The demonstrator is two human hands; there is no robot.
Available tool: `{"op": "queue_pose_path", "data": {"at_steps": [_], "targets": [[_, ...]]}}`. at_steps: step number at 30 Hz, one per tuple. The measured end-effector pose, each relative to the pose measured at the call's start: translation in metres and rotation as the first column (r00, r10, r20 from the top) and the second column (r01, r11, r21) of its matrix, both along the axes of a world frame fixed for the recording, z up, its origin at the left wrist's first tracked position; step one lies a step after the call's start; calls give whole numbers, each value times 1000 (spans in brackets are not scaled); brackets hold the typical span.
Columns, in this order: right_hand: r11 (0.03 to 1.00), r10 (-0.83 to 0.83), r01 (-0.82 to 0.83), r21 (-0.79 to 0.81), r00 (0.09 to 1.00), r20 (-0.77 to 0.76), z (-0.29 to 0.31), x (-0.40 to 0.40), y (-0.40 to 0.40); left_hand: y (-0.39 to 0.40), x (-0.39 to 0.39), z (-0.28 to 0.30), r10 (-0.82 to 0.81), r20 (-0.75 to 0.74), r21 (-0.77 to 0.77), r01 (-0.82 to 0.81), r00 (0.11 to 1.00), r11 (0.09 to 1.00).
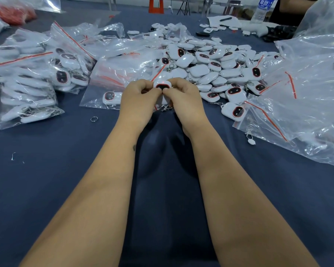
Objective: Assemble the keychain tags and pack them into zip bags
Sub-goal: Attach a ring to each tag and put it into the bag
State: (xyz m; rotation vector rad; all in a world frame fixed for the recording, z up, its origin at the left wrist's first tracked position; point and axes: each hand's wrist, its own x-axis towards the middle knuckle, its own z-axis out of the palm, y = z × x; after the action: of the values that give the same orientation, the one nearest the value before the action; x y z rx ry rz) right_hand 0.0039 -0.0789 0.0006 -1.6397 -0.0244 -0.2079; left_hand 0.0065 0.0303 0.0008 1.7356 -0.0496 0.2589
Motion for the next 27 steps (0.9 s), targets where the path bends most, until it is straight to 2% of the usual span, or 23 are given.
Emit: {"op": "queue_pose_path", "data": {"at_steps": [4,6,8,11,13,15,19,21,24,27], "targets": [[1000,-16,16,17,1000,1,2,-2,-1,0,-3,1,-18,35,-16,19,999,1000],[996,-54,55,77,998,-14,4,-1,0,-1,-4,1,6,29,-80,-3,1000,997],[965,-94,100,241,995,-36,8,0,-2,0,-1,0,93,35,-123,-88,995,988],[852,-95,90,516,995,-16,13,-1,-7,3,0,-2,202,90,-58,-197,975,979],[809,-61,35,587,998,23,14,-1,-8,4,1,-3,215,65,-30,-214,974,976],[829,-61,17,560,996,60,13,-1,-6,3,3,-4,199,19,-5,-199,980,980],[939,-96,54,340,989,109,9,0,-1,1,4,-4,177,-8,-9,-177,984,984],[972,-152,132,193,984,93,5,-1,0,0,3,-4,204,28,-29,-203,979,979],[972,-221,213,97,972,78,2,0,2,-3,-2,0,243,114,-44,-240,963,970],[985,-163,167,-43,984,77,3,-1,5,-7,-10,5,142,194,-119,-120,971,986]]}}
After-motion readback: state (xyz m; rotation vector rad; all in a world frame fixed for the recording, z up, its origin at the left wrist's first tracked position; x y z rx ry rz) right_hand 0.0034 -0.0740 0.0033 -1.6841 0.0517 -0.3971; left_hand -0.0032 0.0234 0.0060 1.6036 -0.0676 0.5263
